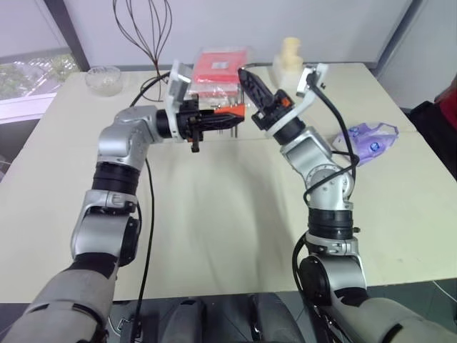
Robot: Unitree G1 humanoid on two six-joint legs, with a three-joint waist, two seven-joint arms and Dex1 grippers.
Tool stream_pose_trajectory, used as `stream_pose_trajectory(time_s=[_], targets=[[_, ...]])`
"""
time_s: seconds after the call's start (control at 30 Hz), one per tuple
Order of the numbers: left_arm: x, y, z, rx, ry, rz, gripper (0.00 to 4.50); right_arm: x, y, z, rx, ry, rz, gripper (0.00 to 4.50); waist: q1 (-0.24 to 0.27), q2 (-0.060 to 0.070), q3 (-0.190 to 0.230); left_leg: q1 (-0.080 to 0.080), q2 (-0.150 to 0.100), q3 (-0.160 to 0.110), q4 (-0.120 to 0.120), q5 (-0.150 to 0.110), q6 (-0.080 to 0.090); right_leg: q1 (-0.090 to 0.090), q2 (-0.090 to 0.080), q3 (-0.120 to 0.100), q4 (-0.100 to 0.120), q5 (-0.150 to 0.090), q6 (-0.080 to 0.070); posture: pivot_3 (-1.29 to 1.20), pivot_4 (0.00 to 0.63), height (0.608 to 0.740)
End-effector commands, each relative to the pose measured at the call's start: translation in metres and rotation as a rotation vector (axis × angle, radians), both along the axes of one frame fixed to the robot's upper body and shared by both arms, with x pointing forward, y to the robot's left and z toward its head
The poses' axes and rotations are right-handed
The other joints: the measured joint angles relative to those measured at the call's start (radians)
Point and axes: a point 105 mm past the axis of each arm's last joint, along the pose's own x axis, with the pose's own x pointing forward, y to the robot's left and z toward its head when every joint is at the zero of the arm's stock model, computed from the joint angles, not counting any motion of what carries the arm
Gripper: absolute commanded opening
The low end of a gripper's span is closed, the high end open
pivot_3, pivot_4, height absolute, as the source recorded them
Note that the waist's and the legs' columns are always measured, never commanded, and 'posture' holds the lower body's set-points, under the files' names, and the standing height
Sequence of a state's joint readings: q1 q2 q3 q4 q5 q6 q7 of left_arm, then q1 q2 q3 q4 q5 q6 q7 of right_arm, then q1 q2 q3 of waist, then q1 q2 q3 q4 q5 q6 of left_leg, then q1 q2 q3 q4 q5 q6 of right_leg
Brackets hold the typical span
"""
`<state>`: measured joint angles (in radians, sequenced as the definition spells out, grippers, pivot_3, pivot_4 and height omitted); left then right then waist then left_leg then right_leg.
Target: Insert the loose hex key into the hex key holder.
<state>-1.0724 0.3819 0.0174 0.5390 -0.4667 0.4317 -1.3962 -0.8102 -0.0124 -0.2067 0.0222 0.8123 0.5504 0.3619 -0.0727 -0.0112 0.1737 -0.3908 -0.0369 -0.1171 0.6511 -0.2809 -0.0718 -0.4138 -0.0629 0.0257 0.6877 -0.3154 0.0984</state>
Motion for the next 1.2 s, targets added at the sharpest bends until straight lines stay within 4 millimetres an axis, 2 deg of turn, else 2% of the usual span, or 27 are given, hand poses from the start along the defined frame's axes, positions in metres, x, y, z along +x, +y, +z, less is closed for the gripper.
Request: stream_pose_trajectory(time_s=[0.03,0.13,0.27,0.57,0.83,1.2], targets=[[-0.005,0.005,-0.005,0.041,-0.024,-0.016,0.00,-0.008,-0.002,0.020,0.043,-0.071,0.003,0.05,0.000,0.000,0.000,0.000,0.000,0.000,0.000,0.000,0.000,0.000,0.000,0.000,0.000,0.000,0.000,0.00,0.150,0.740],[-0.002,0.008,-0.012,0.046,-0.003,0.002,0.00,-0.010,-0.004,0.027,0.056,-0.090,0.007,0.05,0.000,0.000,0.000,0.000,0.000,0.000,0.000,0.000,0.000,0.000,0.000,0.000,0.000,0.000,0.000,0.00,0.150,0.740],[0.004,0.010,-0.002,-0.004,0.007,0.022,0.00,-0.014,-0.001,0.029,0.053,-0.105,0.032,0.05,0.001,0.000,0.000,0.000,0.000,0.000,0.000,0.000,0.000,0.000,0.000,0.000,0.000,0.000,0.000,0.00,0.150,0.740],[0.006,0.007,0.006,-0.032,-0.010,0.028,0.00,-0.020,0.004,0.024,0.050,-0.100,0.059,0.05,0.000,0.000,0.000,0.000,0.000,0.000,0.000,0.000,0.000,0.000,0.000,0.000,0.000,0.000,0.000,0.00,0.150,0.740],[0.006,0.005,0.001,-0.016,-0.016,0.026,0.00,-0.020,0.006,0.024,0.055,-0.096,0.064,0.05,0.001,0.000,0.000,0.000,0.000,0.000,0.000,0.000,0.000,0.000,0.000,0.000,0.000,0.000,0.000,0.00,0.150,0.740],[0.005,0.002,0.006,-0.030,-0.022,0.019,0.00,-0.018,0.008,0.018,0.051,-0.078,0.065,0.05,0.000,0.000,0.000,0.000,0.000,0.000,0.000,0.000,0.000,0.000,0.000,0.000,0.000,0.000,0.000,0.00,0.150,0.740]])
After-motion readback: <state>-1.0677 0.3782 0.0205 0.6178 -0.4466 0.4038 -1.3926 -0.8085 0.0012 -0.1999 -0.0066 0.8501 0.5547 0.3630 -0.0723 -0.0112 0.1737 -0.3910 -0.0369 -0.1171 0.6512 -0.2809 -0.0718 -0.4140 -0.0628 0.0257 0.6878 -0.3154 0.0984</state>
